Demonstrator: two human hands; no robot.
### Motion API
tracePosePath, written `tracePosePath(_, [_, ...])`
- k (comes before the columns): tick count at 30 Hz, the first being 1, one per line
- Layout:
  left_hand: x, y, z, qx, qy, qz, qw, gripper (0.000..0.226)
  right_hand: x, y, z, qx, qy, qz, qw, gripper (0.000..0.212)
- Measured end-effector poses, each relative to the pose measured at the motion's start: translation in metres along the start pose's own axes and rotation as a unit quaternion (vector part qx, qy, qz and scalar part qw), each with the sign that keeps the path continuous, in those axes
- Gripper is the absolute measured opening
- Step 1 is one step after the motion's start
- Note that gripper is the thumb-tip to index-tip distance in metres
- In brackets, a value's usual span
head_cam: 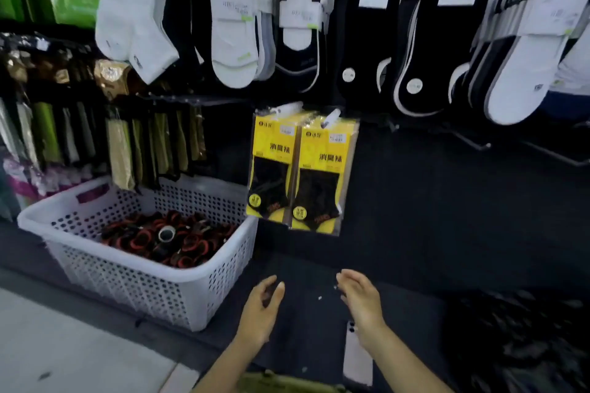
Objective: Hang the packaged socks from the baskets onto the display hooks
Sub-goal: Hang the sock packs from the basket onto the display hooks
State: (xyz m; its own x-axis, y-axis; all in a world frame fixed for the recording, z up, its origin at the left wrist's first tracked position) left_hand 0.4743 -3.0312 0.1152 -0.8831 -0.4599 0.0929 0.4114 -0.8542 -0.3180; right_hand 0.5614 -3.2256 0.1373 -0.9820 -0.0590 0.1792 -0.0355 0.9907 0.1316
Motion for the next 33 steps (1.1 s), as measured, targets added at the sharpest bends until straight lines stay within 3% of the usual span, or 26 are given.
tracePosePath(6, [0.097,0.024,-0.146,-0.056,-0.120,-0.003,0.991,0.019,0.075,-0.069,0.177,0.139,0.127,0.041,0.981,0.025])
tracePosePath(10, [0.150,0.025,-0.222,-0.130,-0.186,-0.047,0.973,0.023,0.126,-0.119,0.261,0.187,0.219,0.052,0.956,0.006])
tracePosePath(15, [0.176,0.034,-0.264,-0.134,-0.270,-0.141,0.943,0.015,0.157,-0.149,0.331,0.186,0.383,0.053,0.904,0.065])
tracePosePath(18, [0.186,0.044,-0.284,-0.145,-0.335,-0.179,0.914,0.016,0.172,-0.158,0.349,0.207,0.458,0.038,0.864,0.087])
tracePosePath(22, [0.178,0.060,-0.292,-0.178,-0.332,-0.211,0.902,0.011,0.177,-0.161,0.367,0.214,0.490,-0.007,0.845,0.089])
tracePosePath(25, [0.175,0.071,-0.297,-0.192,-0.311,-0.258,0.894,0.027,0.176,-0.160,0.376,0.216,0.492,-0.016,0.843,0.089])
tracePosePath(29, [0.171,0.072,-0.309,-0.186,-0.311,-0.245,0.899,0.010,0.173,-0.166,0.381,0.207,0.495,0.014,0.844,0.091])
tracePosePath(31, [0.171,0.072,-0.313,-0.163,-0.330,-0.235,0.900,0.010,0.173,-0.168,0.381,0.199,0.494,0.017,0.846,0.087])
tracePosePath(33, [0.173,0.071,-0.318,-0.141,-0.354,-0.216,0.899,0.026,0.173,-0.165,0.375,0.174,0.484,0.022,0.857,0.080])
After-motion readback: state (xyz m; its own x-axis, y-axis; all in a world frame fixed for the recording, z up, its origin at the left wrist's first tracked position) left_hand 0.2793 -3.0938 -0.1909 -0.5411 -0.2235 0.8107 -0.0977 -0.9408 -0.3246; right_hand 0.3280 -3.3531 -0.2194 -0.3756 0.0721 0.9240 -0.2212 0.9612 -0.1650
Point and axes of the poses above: each hand's wrist, its own x-axis away from the middle knuckle, its own y-axis out of the palm, z = x × y, the point moved 6 cm from there along -x, towards the middle knuckle, and after that the axes turned 8 degrees about -x, right-handed, at the moved point
